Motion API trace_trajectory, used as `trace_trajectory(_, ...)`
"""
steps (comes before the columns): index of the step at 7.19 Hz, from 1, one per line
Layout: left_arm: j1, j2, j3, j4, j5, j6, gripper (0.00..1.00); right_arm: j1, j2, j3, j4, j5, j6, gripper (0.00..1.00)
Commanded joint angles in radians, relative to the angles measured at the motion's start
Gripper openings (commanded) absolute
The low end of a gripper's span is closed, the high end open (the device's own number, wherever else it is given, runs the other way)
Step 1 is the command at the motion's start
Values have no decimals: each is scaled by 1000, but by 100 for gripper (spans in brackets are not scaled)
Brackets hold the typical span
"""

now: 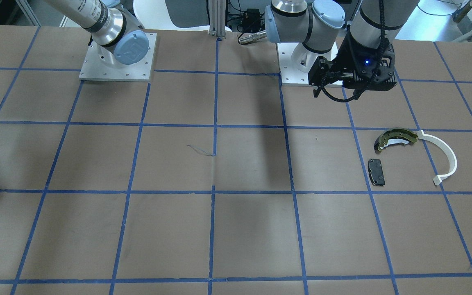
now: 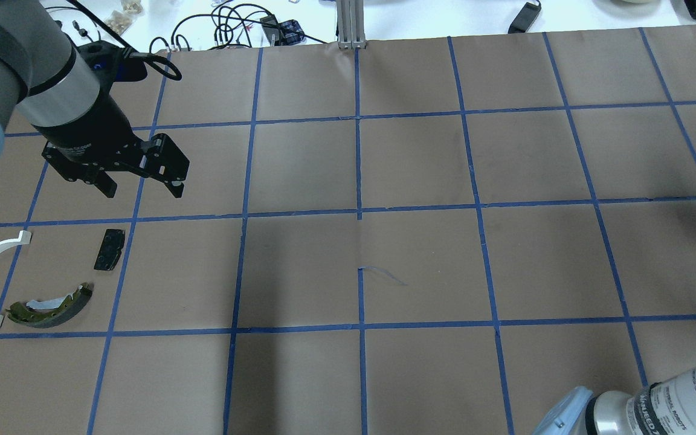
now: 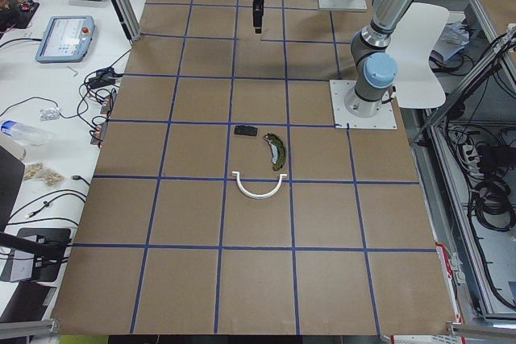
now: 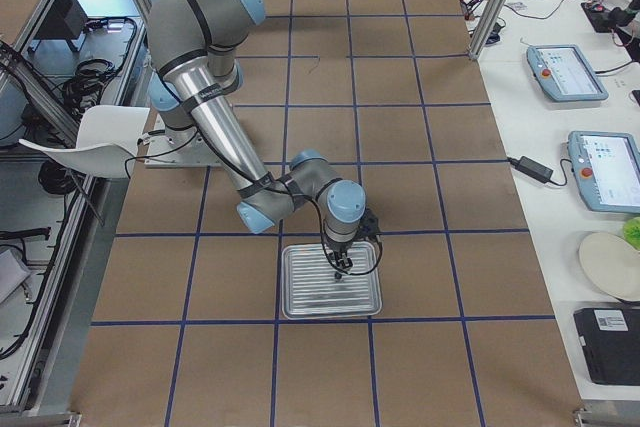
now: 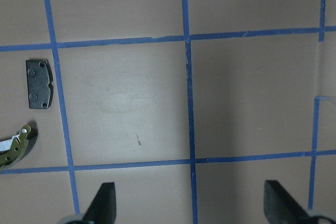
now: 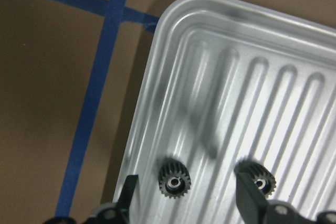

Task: Place bearing gear from tray to pile

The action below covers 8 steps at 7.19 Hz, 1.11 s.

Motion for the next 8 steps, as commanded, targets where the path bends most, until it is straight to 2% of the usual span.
trace_trajectory(1,0,10,-21,3,25,1,100,0,1,3,4,-3,-10,62)
trace_trajectory(6,2,12,-29,9,25,0,100,0,24,3,-1,-5,-7,56)
trace_trajectory(8,2,12,-27,10,25,1,100,0,23,3,-1,-5,-5,35)
